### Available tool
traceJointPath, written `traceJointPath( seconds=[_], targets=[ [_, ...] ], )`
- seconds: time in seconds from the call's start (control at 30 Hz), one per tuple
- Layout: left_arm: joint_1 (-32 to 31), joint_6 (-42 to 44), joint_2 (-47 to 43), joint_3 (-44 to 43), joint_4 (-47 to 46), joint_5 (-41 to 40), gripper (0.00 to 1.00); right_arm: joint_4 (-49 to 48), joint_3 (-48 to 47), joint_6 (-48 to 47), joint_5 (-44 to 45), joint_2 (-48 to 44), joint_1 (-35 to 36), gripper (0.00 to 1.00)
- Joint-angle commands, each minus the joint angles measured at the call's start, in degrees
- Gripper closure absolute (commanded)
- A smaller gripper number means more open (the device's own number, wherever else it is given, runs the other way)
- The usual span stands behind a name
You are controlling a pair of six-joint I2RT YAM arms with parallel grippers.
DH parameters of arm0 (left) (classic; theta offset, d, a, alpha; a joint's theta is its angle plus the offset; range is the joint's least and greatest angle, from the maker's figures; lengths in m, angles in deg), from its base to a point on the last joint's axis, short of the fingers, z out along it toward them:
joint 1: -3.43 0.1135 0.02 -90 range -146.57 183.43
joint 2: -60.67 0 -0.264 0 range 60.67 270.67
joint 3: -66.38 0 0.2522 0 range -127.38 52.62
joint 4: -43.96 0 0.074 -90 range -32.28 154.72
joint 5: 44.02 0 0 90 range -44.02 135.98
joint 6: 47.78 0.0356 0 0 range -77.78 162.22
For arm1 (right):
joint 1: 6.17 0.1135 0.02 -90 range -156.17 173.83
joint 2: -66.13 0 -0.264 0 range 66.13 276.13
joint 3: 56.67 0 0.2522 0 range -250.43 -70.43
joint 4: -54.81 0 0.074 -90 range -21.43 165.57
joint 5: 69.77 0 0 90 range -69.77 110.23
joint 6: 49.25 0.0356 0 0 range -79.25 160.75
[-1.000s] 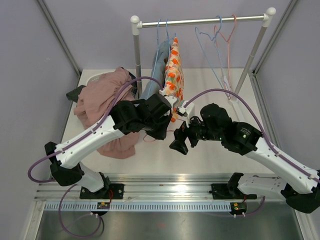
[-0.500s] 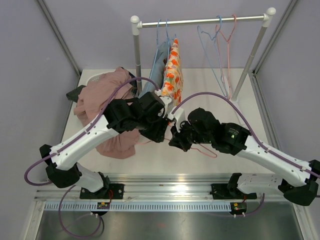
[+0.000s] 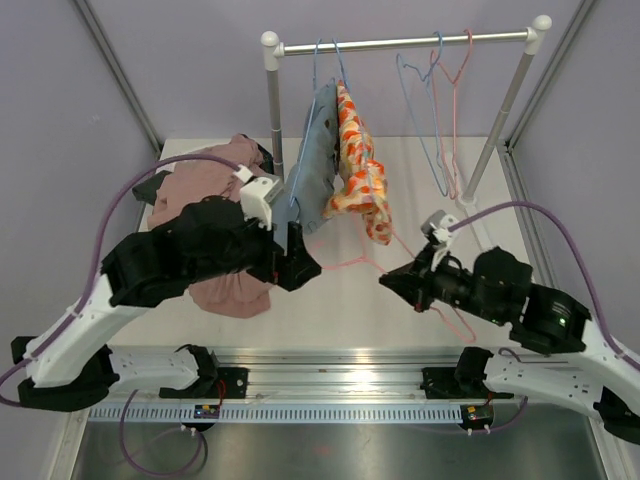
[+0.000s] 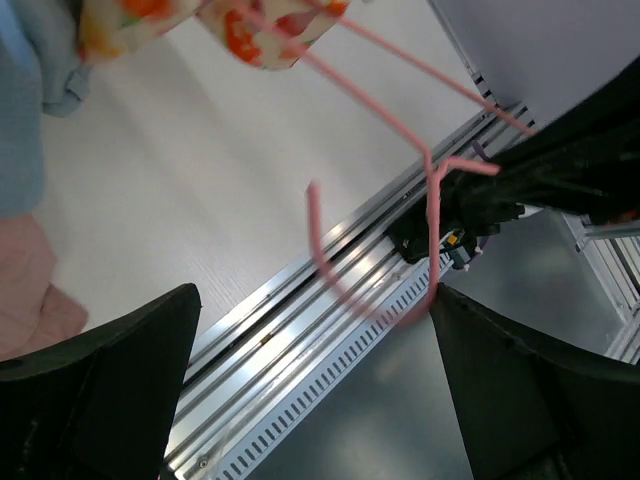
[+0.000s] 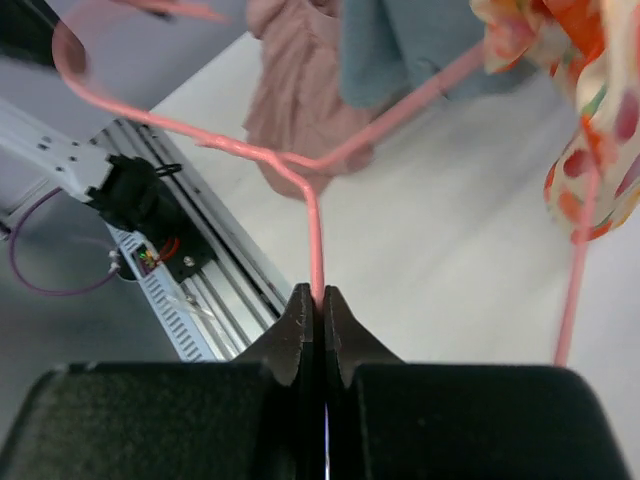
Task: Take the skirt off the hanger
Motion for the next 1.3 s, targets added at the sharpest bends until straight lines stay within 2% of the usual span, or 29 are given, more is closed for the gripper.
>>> traceJointPath(
  seconds=[0.0,0.17,0.27,0.3,0.37,0.4,0.5,0.53,0.63,0.8,0.9,1.07,1.27],
  targets=[
    [2.1,2.9,-7.6,-3.1,8.2,-14.7,0.01,9.4,1.4,4.2,10.6,-11.8,-0.6,1.00],
    [2.1,2.8,-6.7,-4.4,10.5,-18.8,0.01,9.1,-5.1,4.2,7.0,-10.5,-0.5,1.00],
    [2.1,3.3,-7.1,-3.3,8.7,-19.0,0.01,7.2,-8.6,4.8,-2.4,-7.4,-0.5,1.00],
    [2.1,3.4,-7.1,-3.2,8.4,-19.2,0.01,7.2,-11.0,4.9,-10.0,-6.2,-0.5,1.00],
    [2.1,3.6,-7.1,-2.8,7.8,-18.9,0.01,3.7,-11.7,6.3,-18.3,-4.3,-0.5,1.00],
    [2.1,3.7,-7.1,-2.4,7.5,-18.8,0.01,2.4,-11.9,7.3,-26.7,-3.8,-0.5,1.00],
    [2.1,4.0,-6.9,-1.1,6.6,-18.0,0.01,-1.4,-14.8,10.4,-38.6,-0.1,-0.6,1.00],
    [2.2,3.9,-6.7,-0.8,6.4,-17.8,0.01,-2.9,-15.6,11.3,-39.1,0.5,-0.5,1.00],
    [2.2,3.8,-6.9,0.7,5.5,-17.4,0.01,-7.3,-18.3,8.8,-31.3,-1.8,-0.5,1.00],
    [2.1,3.5,-7.9,2.5,4.4,-16.4,0.01,-5.4,-25.8,0.3,-6.2,-0.6,-0.5,1.00],
    [2.2,3.5,-7.8,2.5,4.5,-16.3,0.01,-4.8,-29.4,-2.8,2.8,2.9,-0.6,1.00],
    [2.2,3.7,-7.9,2.7,4.4,-16.3,0.01,-4.5,-32.2,-5.2,10.5,9.4,-0.5,1.00],
    [2.1,3.7,-7.5,3.1,3.4,-15.4,0.01,-7.5,-31.8,-5.1,25.2,14.1,-0.5,1.00]
  ],
)
